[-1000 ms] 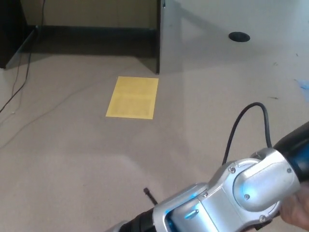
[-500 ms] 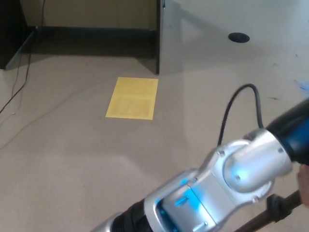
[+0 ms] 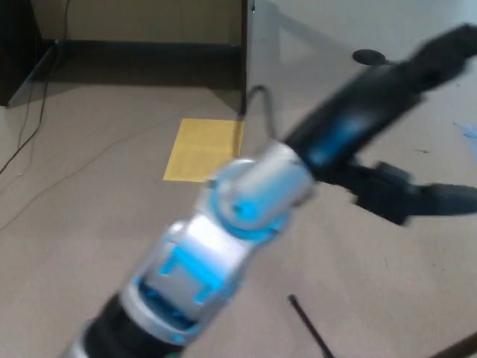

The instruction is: There is a tripod standing in front of the robot and the robot extends its left arm to grab it. It lifts the tripod and passes it to a person.

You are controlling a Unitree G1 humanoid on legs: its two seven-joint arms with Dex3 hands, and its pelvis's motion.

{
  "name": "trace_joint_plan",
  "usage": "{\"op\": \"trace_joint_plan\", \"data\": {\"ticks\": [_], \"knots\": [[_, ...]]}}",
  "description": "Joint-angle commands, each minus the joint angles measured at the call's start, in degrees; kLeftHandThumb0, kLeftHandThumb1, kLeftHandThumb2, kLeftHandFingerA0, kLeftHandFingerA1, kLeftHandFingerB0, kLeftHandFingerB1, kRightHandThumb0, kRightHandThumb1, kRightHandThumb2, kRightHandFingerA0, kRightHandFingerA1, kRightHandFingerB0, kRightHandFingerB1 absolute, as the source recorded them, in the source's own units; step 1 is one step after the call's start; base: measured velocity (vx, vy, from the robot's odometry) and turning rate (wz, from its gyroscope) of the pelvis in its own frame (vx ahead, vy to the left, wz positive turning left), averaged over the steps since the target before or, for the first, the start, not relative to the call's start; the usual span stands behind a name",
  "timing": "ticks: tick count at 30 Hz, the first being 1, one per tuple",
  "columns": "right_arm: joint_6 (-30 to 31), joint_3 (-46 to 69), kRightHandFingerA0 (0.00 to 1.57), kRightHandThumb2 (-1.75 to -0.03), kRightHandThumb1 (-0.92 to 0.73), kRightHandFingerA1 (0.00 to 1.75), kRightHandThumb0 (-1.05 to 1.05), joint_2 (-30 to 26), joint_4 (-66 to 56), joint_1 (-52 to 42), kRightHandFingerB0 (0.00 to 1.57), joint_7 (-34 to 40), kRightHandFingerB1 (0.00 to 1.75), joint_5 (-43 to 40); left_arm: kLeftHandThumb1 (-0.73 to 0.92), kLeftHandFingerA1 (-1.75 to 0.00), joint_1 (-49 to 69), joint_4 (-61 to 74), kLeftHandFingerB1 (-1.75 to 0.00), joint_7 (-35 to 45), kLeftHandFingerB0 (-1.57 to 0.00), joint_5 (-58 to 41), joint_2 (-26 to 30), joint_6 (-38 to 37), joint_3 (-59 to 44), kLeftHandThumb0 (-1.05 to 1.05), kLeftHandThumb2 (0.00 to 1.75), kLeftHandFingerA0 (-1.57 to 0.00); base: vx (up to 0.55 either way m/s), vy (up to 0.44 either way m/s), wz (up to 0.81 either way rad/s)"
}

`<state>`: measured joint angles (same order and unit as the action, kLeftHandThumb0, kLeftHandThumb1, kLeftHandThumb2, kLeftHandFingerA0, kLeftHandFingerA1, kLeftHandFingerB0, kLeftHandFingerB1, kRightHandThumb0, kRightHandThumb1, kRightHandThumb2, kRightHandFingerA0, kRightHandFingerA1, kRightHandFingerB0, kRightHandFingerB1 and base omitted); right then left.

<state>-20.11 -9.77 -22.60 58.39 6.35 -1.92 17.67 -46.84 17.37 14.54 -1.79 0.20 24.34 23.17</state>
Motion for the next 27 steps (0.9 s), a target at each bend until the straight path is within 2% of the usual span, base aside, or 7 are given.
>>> {"op": "trace_joint_plan", "data": {"ticks": [1, 4, 7, 10, 13, 19, 27], "knots": [[-0.4, 0.2, 0.65, -0.61, -0.68, 0.42, -0.4, -0.5, 0.5, -0.2, 0.52, -0.8, 0.38, -0.4, 0.42, 0.0, 6.0, 3.8, 0.0, 4.2, 0.0, -3.8, 5.3, 1.5, -7.4, -0.66, 0.54, 0.0, 0.0, 0.0, 0.0], [-0.5, 0.1, 0.67, -0.6, -0.67, 0.42, -0.4, -0.6, 0.8, -0.3, 0.54, -0.5, 0.38, -0.2, 0.4, -0.05, 12.2, 4.7, 0.0, 3.4, 0.0, -4.6, 6.8, -1.3, -11.9, -0.63, 0.75, 0.0, 0.0, 0.0, 0.0], [0.0, 0.2, 0.66, -0.6, -0.67, 0.42, -0.4, -0.4, 0.6, -0.5, 0.54, -0.2, 0.38, -0.2, 0.3, -0.21, 22.1, 4.6, -0.24, 1.8, 0.0, -6.7, 6.4, -4.5, -19.0, -0.45, 0.71, 0.0, 0.0, 0.0, 0.0], [-0.3, 0.1, 0.66, -0.61, -0.68, 0.41, -0.4, -0.1, 1.2, -0.5, 0.53, 0.1, 0.38, -0.1, 0.26, -0.18, 27.7, 2.1, -0.02, 3.3, 0.0, -8.0, 6.8, -9.9, -23.4, -0.47, 0.62, 0.0, 0.0, 0.0, 0.0], [-0.4, 0.2, 0.67, -0.6, -0.67, 0.42, -0.39, -0.2, 1.4, -0.8, 0.53, 0.7, 0.38, 0.0, 0.29, -0.26, 33.8, -1.8, -0.28, 4.8, -0.04, -8.5, 7.9, -15.5, -27.9, -0.4, 0.67, -0.01, 0.0, 0.0, 0.0], [-0.7, 0.6, 0.71, -0.6, -0.67, 0.44, -0.39, 0.0, 1.6, -1.8, 0.52, 1.2, 0.38, -0.4, 0.4, -0.28, 45.5, -17.5, -0.24, 4.5, -0.08, -7.0, 10.1, -24.4, -35.7, -0.41, 0.55, -0.06, 0.0, 0.0, 0.0], [-4.9, 2.2, 0.44, -0.61, -0.68, 0.35, -0.41, 1.0, 2.7, -3.7, 0.37, 5.6, 0.32, -1.3, 0.4, -0.28, 51.9, -41.3, -0.25, 3.4, -0.09, -5.3, 13.2, -35.4, -40.5, -0.56, 0.55, -0.07, 0.0, 0.0, 0.0]]}}
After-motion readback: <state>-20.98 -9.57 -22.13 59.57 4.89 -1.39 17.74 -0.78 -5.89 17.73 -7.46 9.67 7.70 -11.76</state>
